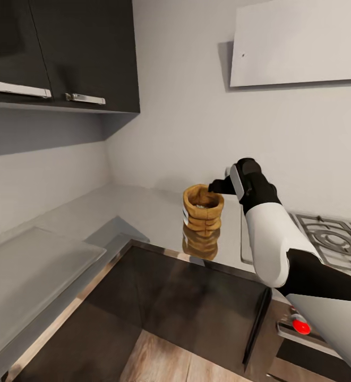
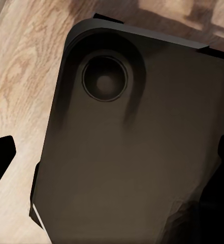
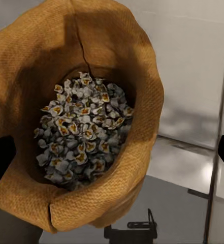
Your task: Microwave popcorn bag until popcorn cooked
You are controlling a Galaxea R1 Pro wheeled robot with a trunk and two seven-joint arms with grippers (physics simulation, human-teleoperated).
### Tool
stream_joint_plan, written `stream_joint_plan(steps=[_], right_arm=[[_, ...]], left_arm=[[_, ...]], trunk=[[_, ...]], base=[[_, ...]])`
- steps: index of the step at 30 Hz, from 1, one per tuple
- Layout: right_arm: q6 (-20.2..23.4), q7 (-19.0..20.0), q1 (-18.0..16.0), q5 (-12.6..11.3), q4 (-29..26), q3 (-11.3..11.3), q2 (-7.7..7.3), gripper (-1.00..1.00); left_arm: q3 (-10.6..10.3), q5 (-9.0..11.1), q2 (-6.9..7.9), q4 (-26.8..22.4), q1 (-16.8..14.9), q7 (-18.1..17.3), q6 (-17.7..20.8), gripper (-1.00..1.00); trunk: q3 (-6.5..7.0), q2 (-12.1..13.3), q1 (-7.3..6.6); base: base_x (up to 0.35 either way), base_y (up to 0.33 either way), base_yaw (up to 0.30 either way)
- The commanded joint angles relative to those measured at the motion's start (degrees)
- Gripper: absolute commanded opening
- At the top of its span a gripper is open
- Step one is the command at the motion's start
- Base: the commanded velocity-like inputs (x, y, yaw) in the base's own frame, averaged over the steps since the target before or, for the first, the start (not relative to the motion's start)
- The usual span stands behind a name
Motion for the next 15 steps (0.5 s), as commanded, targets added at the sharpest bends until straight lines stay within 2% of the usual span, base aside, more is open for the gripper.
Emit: stream_joint_plan(steps=[1,9,15], right_arm=[[0.15,-0.43,0.03,0.16,-0.03,-0.29,0.08,1.0],[0.15,-0.61,0.21,0.29,0.03,-0.3,0.08,1.0],[0.15,-0.6,0.2,-0.12,2.93,-0.3,0.08,1.0]], left_arm=[[0.12,0.19,-0.01,-0.1,0.03,0.0,-0.06,1.0],[0.12,0.15,-0.01,-0.1,0.03,-0.01,-0.15,1.0],[0.15,0.15,-0.01,-0.1,0.03,0.0,-0.15,1.0]], trunk=[[-0.05,-0.03,0.0],[-0.05,-0.03,0.0],[-0.05,-0.03,0.0]], base=[[0.0,0.0,0.02],[0.0,0.0,0.003],[0.0,0.0,0.0]])
